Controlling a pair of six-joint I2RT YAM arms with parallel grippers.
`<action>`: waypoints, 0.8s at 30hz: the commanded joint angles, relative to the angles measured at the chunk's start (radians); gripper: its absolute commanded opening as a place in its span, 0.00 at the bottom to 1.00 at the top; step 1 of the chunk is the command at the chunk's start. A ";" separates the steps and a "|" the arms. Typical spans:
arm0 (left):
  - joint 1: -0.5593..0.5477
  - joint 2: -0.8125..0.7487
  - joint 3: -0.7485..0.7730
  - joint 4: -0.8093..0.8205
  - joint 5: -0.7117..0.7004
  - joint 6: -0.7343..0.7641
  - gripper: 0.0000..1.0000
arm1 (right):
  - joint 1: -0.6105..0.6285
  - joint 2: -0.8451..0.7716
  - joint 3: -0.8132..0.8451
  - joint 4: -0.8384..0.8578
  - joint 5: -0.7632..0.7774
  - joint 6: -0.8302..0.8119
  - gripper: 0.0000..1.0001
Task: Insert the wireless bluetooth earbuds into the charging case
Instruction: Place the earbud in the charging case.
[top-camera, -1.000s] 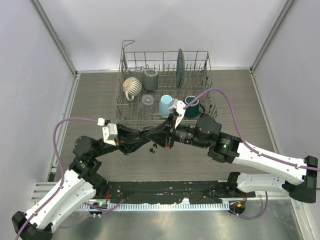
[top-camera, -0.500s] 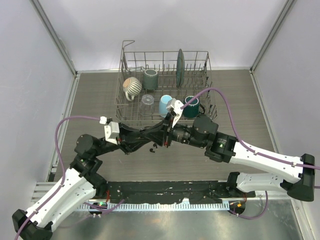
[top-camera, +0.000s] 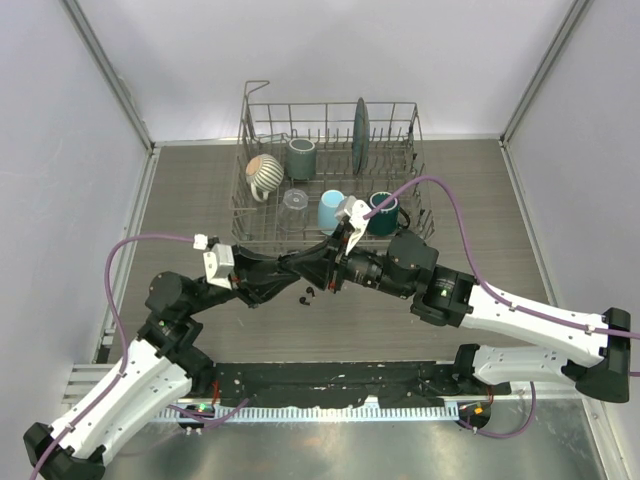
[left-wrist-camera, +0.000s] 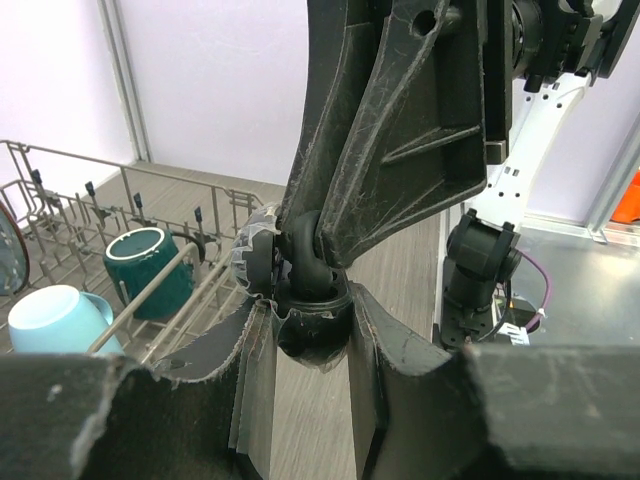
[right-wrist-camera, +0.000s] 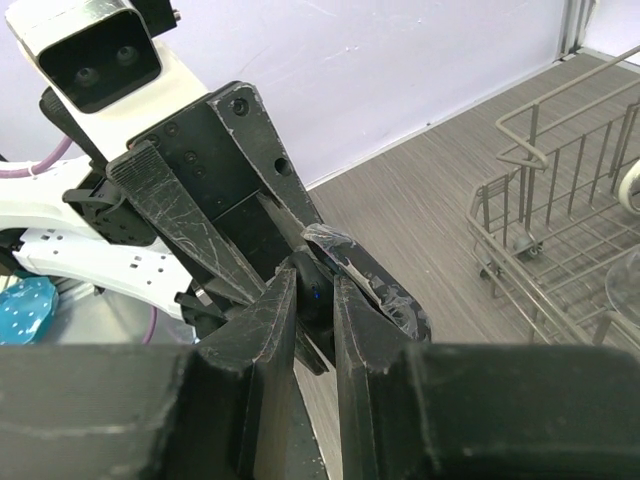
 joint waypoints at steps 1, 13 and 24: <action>-0.002 -0.030 0.019 0.103 0.000 -0.007 0.00 | -0.007 -0.009 -0.001 -0.019 0.080 -0.043 0.01; -0.002 -0.011 0.019 0.120 0.011 -0.011 0.00 | -0.005 0.037 0.033 -0.016 -0.012 -0.020 0.11; -0.002 -0.020 0.010 0.111 -0.006 -0.002 0.00 | -0.005 0.018 0.045 -0.044 0.001 -0.016 0.29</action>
